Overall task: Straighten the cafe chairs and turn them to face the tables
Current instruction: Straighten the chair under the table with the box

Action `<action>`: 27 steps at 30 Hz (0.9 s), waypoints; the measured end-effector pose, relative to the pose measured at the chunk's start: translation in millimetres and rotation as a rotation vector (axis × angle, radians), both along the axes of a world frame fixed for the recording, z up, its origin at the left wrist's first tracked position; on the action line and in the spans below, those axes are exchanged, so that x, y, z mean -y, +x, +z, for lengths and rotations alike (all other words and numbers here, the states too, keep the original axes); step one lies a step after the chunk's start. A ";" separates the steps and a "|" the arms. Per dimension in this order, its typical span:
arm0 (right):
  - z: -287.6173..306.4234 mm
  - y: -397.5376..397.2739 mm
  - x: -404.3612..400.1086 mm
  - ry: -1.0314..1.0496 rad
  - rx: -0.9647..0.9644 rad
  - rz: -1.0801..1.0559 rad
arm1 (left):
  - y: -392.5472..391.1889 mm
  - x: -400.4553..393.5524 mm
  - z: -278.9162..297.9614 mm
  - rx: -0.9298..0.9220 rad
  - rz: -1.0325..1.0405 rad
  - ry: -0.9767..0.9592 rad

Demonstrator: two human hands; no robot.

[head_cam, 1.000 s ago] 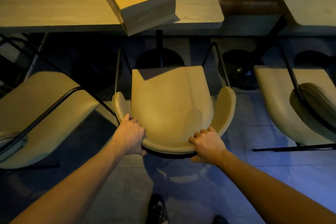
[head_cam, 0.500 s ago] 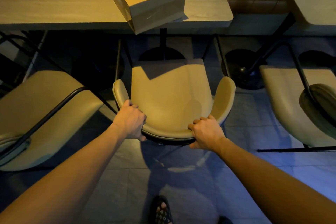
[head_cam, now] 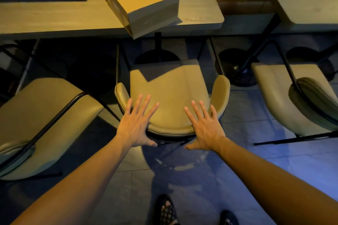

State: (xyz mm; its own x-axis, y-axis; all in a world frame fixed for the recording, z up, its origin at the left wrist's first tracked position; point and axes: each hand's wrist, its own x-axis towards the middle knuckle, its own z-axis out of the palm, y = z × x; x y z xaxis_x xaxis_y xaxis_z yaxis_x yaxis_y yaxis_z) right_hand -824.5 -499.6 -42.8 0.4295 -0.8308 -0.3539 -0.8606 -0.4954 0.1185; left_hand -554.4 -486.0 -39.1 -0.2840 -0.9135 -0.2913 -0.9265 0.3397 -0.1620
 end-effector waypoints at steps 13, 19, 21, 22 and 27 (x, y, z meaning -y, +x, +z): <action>53.2 37.5 -62.0 -0.153 0.048 -0.096 | 35.9 -66.6 37.9 -0.127 0.019 -0.171; 70.7 81.8 -126.9 -0.198 0.083 -0.119 | 103.7 -135.1 56.5 -0.148 0.033 -0.216; 77.9 104.9 -146.2 -0.211 0.085 -0.108 | 131.0 -160.4 63.1 -0.138 0.049 -0.241; 81.7 118.5 -153.7 -0.212 0.092 -0.101 | 146.3 -172.2 67.3 -0.129 0.058 -0.246; 103.2 203.0 -176.8 -0.217 0.148 -0.058 | 233.2 -215.6 97.1 -0.034 0.149 -0.241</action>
State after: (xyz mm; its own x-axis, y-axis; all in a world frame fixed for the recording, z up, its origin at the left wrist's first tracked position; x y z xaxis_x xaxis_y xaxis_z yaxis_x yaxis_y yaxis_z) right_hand -621.6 -322.8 60.4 0.4131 -0.9050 -0.1013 -0.9025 -0.4217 0.0870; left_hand -321.2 -270.4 58.0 -0.1470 -0.9877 -0.0528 -0.9696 0.1544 -0.1895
